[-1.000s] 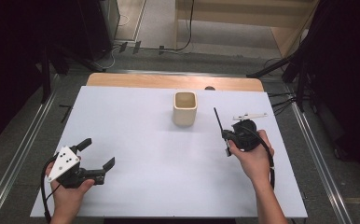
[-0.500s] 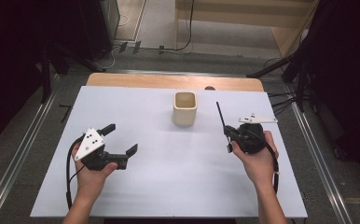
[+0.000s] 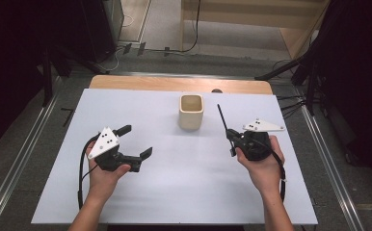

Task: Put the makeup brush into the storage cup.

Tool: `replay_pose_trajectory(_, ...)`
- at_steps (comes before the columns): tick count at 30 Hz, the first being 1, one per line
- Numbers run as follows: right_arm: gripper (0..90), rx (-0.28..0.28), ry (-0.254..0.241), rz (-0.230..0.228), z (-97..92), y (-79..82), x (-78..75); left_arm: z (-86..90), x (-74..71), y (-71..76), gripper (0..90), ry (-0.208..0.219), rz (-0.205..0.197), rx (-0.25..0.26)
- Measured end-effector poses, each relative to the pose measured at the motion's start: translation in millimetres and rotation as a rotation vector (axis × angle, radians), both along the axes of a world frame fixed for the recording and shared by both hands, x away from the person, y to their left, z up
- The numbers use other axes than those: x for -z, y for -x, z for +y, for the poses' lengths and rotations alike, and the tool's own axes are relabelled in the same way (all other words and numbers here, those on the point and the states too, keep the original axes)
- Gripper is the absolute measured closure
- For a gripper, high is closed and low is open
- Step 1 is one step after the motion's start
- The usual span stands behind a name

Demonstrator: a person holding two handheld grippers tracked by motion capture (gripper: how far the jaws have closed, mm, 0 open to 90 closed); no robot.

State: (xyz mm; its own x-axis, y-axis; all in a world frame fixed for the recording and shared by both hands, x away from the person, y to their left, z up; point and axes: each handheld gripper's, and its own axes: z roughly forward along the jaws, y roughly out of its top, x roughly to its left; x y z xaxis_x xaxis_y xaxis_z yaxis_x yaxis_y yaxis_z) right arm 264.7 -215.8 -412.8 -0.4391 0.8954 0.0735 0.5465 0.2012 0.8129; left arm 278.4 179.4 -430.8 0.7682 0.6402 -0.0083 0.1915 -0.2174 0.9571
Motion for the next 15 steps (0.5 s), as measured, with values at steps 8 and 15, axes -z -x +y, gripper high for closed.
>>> replay_pose_trajectory(8, 87.0, -0.109, 0.04, -0.017, 17.5, 5.5, -1.0, -0.9, 1.2, -0.4, 3.0, -0.007, 0.024, 0.036)
replay_pose_trajectory(15, 87.0, -0.186, 0.083, -0.03, 33.6, 8.5, -0.1, -2.9, 1.8, -0.3, 4.4, -0.005, 0.034, 0.061)
